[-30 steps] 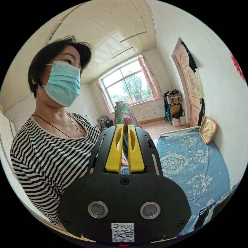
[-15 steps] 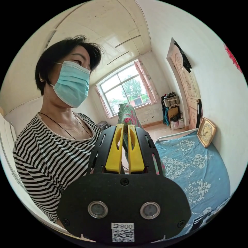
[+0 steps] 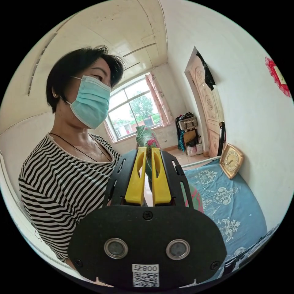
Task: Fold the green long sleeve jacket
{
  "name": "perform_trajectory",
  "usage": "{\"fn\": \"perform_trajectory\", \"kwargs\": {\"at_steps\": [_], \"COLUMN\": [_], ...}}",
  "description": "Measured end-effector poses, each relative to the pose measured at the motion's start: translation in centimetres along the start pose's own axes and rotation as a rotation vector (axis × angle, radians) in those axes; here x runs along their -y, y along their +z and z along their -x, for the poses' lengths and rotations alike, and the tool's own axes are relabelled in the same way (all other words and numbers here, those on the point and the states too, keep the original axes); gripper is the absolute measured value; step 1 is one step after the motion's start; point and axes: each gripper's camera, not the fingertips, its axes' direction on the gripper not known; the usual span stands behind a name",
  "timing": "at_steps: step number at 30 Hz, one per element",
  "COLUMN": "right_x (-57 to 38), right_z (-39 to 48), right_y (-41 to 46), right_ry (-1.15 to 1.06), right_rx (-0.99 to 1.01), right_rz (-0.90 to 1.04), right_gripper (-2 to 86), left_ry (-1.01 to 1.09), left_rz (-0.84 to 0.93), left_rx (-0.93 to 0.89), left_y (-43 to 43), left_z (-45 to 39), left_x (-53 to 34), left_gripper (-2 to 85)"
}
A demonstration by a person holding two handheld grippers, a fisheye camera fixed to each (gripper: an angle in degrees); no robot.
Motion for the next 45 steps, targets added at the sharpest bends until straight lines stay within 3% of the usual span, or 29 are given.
{"fn": "perform_trajectory", "kwargs": {"at_steps": [8,14,18,21,23,27,34,41,45], "right_x": [12.4,20.6,24.9,26.2,24.0,17.1,4.6,6.5,7.9], "right_z": [-1.9,-10.9,-21.9,-34.1,-43.5,-51.6,-52.5,-54.9,-56.9], "right_y": [6.1,11.3,16.2,22.7,27.6,32.5,46.4,60.2,64.9], "right_ry": [-0.055,-0.010,0.146,0.329,0.541,0.885,1.303,1.407,1.469], "right_rx": [-0.027,-0.073,-0.230,-0.389,-0.506,-0.527,-0.430,-0.530,-0.614], "right_rz": [-0.001,0.025,0.110,0.276,0.392,0.431,0.601,0.752,0.776], "right_gripper": [1.8,1.8,1.7,1.2,0.6,0.4,2.2,5.0,5.6], "left_ry": [0.095,-0.026,-0.286,-0.547,-0.741,-0.973,-1.489,-1.464,-1.465], "left_rz": [0.028,0.034,0.091,0.135,0.065,-0.085,0.119,0.528,0.778], "left_rx": [-0.027,0.159,0.376,0.527,0.583,0.613,0.708,0.745,0.829], "left_y": [-0.9,-1.2,-1.8,-3.5,-5.3,-9.2,-11.9,-7.7,-5.8], "left_z": [7.1,17.5,32.0,44.8,50.8,57.3,60.3,67.0,71.6], "left_x": [1.0,0.3,-2.1,-7.6,-13.1,-26.8,-48.6,-55.0,-58.5], "left_gripper": [3.2,3.8,5.1,7.2,7.6,8.0,11.4,13.2,8.0]}}
